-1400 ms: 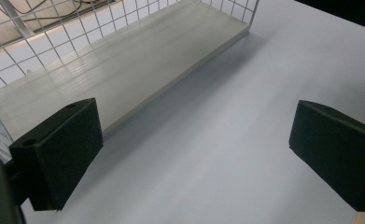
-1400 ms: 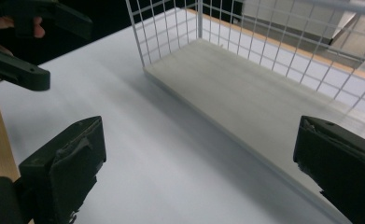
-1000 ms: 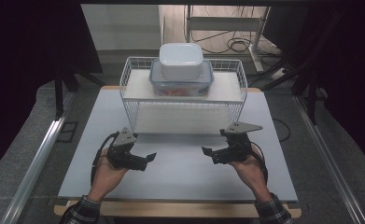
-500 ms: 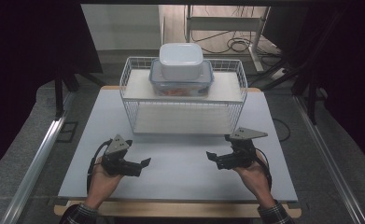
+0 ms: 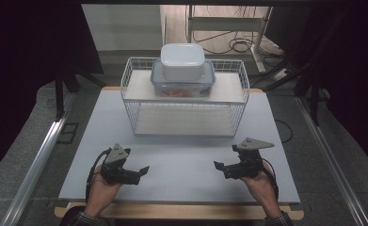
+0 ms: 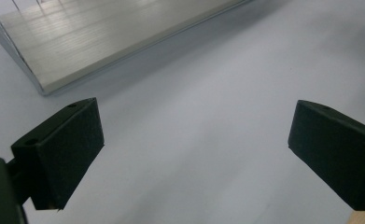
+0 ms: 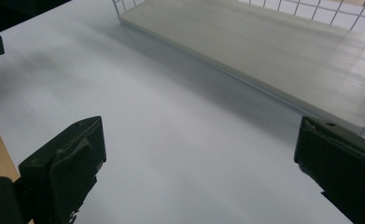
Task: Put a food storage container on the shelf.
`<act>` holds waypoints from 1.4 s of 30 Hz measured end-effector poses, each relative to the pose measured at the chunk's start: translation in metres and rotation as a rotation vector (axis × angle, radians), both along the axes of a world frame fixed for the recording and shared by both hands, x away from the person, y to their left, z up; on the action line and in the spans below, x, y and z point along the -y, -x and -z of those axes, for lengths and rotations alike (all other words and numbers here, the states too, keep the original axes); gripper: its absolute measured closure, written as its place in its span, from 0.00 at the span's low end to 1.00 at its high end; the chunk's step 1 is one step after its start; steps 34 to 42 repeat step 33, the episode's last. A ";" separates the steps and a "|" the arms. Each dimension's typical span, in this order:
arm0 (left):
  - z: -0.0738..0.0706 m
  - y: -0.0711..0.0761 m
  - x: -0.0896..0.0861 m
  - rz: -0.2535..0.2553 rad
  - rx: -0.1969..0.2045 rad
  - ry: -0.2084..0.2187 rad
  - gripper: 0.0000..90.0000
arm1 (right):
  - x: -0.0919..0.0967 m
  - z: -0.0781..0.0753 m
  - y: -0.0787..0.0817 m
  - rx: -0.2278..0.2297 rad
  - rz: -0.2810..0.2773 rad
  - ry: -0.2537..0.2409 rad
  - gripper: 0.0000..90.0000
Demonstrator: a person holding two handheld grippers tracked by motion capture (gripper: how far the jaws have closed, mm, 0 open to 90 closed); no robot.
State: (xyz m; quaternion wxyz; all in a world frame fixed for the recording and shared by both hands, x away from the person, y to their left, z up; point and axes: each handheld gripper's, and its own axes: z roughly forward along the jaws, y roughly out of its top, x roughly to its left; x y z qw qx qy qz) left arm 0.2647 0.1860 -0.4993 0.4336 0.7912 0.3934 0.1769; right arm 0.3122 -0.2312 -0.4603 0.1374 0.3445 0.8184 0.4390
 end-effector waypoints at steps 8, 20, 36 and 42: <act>0.008 0.004 -0.002 -0.004 -0.015 -0.013 0.03 | 0.007 0.009 0.006 -0.015 0.017 0.002 0.02; 0.021 0.006 0.000 0.003 -0.045 -0.037 0.03 | 0.015 0.028 0.014 -0.065 0.038 0.016 0.02; 0.030 0.002 0.002 0.014 -0.068 -0.040 0.03 | 0.012 0.047 0.012 -0.122 0.038 0.076 0.02; 0.030 0.002 0.002 0.014 -0.068 -0.040 0.03 | 0.012 0.047 0.012 -0.122 0.038 0.076 0.02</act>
